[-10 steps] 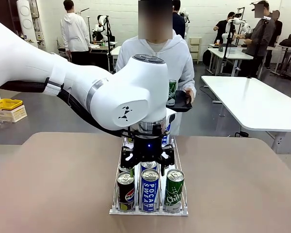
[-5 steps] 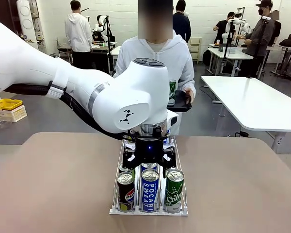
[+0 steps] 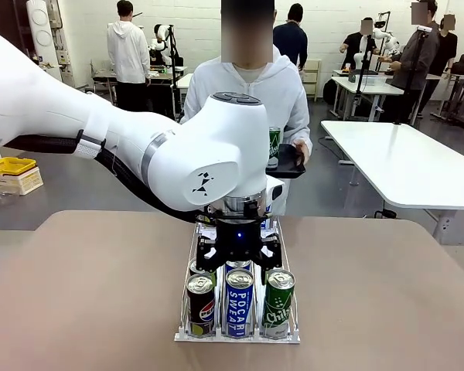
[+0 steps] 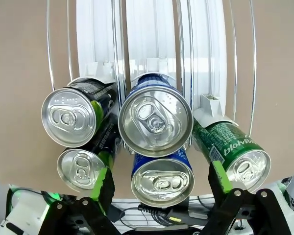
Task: Retrieve and hand over the desired beverage to the person.
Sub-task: Pick up another can of the same type that the person held from the Automatic Can Dispenser.
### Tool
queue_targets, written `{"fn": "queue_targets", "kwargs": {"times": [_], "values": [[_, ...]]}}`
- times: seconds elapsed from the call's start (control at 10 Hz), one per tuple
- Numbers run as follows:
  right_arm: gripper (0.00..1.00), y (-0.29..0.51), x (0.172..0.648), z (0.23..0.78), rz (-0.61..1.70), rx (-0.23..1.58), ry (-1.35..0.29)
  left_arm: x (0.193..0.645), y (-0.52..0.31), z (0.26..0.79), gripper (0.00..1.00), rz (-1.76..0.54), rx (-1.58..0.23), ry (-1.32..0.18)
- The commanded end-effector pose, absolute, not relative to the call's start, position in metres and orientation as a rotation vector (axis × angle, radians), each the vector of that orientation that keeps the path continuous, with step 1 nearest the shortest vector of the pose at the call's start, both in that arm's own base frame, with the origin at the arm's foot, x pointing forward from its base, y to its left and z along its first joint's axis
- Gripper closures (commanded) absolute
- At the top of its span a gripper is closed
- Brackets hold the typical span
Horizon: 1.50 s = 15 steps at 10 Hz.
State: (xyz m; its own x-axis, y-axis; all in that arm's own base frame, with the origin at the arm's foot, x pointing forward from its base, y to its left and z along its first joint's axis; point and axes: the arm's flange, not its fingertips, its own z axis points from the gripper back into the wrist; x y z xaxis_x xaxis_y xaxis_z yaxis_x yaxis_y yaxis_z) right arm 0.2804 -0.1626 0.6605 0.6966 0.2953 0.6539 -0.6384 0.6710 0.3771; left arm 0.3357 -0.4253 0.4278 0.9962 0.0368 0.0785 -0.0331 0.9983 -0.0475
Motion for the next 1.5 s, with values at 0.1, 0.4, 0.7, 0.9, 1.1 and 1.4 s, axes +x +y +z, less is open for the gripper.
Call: {"fn": "queue_targets", "kwargs": {"times": [0.1, 0.4, 0.7, 0.9, 1.1, 1.4], "values": [[0.0, -0.163, 0.282, 0.66, 0.581, 0.653, -0.603, 0.339, -0.425, 0.429, 0.0, 0.042, -0.051, -0.049], [0.0, -0.163, 0.282, 0.66, 0.581, 0.653, -0.603, 0.337, -0.426, 0.431, 1.0, 0.03, -0.042, -0.067], [0.0, -0.163, 0.282, 0.66, 0.581, 0.653, -0.603, 0.335, -0.426, 0.432, 1.0, 0.028, -0.032, -0.068], [0.0, -0.163, 0.282, 0.66, 0.581, 0.653, -0.603, 0.334, -0.425, 0.433, 0.99, 0.024, -0.028, -0.069], [0.0, -0.163, 0.282, 0.66, 0.581, 0.653, -0.603, 0.333, -0.426, 0.435, 1.0, 0.017, -0.017, -0.068], [0.0, -0.163, 0.282, 0.66, 0.581, 0.653, -0.603, 0.301, -0.438, 0.509, 0.54, -0.009, 0.097, -0.143]]}}
